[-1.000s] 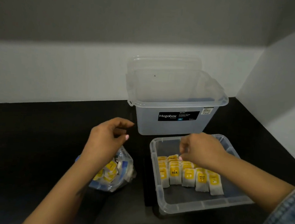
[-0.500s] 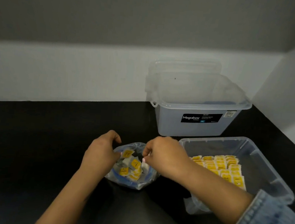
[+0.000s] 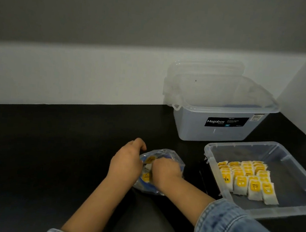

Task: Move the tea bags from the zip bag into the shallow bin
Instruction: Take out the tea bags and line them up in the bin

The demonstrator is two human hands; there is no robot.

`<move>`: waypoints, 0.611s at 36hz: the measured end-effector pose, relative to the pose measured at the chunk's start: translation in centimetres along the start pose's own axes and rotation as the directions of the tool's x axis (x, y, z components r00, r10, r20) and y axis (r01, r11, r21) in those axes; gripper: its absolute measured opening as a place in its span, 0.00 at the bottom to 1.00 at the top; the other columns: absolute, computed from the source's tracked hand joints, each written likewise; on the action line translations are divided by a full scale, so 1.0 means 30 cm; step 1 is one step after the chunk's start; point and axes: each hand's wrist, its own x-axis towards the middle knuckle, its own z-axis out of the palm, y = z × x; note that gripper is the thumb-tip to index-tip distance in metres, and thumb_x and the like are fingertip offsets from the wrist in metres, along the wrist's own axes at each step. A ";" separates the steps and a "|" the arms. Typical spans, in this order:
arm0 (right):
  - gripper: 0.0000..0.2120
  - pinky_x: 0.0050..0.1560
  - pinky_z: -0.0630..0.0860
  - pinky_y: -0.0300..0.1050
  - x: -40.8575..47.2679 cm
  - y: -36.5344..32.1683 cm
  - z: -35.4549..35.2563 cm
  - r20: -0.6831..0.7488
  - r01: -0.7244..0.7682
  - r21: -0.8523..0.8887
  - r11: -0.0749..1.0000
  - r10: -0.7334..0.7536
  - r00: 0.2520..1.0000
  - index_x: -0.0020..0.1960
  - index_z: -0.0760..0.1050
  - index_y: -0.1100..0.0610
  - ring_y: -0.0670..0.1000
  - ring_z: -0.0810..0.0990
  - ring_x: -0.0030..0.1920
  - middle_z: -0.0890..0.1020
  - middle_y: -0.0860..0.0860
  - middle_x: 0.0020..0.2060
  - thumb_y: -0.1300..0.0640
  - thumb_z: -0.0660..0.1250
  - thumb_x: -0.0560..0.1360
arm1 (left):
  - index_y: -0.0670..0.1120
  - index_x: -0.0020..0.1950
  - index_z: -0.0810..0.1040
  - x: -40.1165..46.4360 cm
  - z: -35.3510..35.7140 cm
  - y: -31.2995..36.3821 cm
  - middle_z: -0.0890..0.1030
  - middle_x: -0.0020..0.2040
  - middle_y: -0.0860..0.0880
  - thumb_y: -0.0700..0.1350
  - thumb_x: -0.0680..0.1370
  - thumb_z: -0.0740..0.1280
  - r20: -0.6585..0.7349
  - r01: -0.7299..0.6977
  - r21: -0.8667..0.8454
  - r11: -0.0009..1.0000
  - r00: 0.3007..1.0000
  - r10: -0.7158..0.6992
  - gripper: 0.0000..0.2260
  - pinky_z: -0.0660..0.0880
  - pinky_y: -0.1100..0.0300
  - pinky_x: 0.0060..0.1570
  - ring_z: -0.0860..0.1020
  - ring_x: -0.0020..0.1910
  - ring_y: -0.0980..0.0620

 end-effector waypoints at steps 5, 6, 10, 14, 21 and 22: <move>0.24 0.64 0.70 0.51 0.018 0.002 0.018 -0.005 -0.021 -0.010 1.000 0.021 1.000 0.68 0.68 0.60 0.57 0.71 0.66 0.71 0.59 0.66 0.58 0.69 0.74 | 0.56 0.57 0.68 -0.001 -0.001 -0.004 0.72 0.53 0.56 0.41 0.75 0.67 0.005 -0.040 0.005 0.999 0.999 0.040 0.16 0.73 0.64 0.42 0.73 0.47 0.59; 0.25 0.66 0.69 0.52 0.022 0.003 0.015 0.007 -0.023 -0.015 1.000 0.023 1.000 0.69 0.67 0.60 0.57 0.70 0.67 0.70 0.59 0.68 0.57 0.69 0.74 | 0.56 0.57 0.68 0.000 -0.001 -0.003 0.72 0.53 0.56 0.41 0.75 0.67 0.010 -0.040 0.003 0.999 0.999 0.040 0.16 0.73 0.64 0.43 0.73 0.48 0.59; 0.31 0.70 0.64 0.54 0.035 0.006 0.002 0.064 -0.033 0.000 0.999 0.033 0.997 0.73 0.63 0.59 0.58 0.65 0.71 0.66 0.58 0.71 0.56 0.70 0.73 | 0.56 0.58 0.68 0.001 -0.003 0.002 0.72 0.54 0.56 0.41 0.75 0.67 0.019 -0.039 0.007 0.999 0.999 0.039 0.17 0.72 0.63 0.43 0.73 0.48 0.59; 0.25 0.64 0.70 0.51 0.027 0.015 0.009 -0.009 -0.023 0.015 1.000 0.023 1.000 0.68 0.68 0.60 0.57 0.72 0.65 0.72 0.58 0.66 0.57 0.70 0.74 | 0.56 0.59 0.68 0.001 -0.004 0.004 0.72 0.54 0.56 0.41 0.75 0.67 0.013 -0.038 0.019 0.999 0.999 0.038 0.17 0.71 0.64 0.43 0.71 0.47 0.60; 0.12 0.47 0.73 0.45 -0.032 0.056 0.025 -0.240 0.113 -0.141 0.983 -0.145 0.960 0.56 0.75 0.59 0.53 0.78 0.53 0.79 0.55 0.52 0.57 0.69 0.75 | 0.56 0.58 0.69 -0.001 -0.004 0.011 0.72 0.54 0.57 0.41 0.74 0.69 0.017 -0.025 0.027 0.999 1.000 0.024 0.17 0.73 0.63 0.44 0.72 0.48 0.59; 0.11 0.45 0.72 0.45 -0.038 0.060 0.028 -0.259 0.127 -0.172 0.977 -0.170 0.951 0.56 0.75 0.59 0.53 0.78 0.52 0.79 0.55 0.51 0.57 0.69 0.74 | 0.56 0.58 0.69 -0.001 -0.004 0.011 0.72 0.54 0.57 0.41 0.74 0.69 0.015 -0.022 0.029 0.999 1.000 0.022 0.17 0.73 0.63 0.44 0.72 0.47 0.60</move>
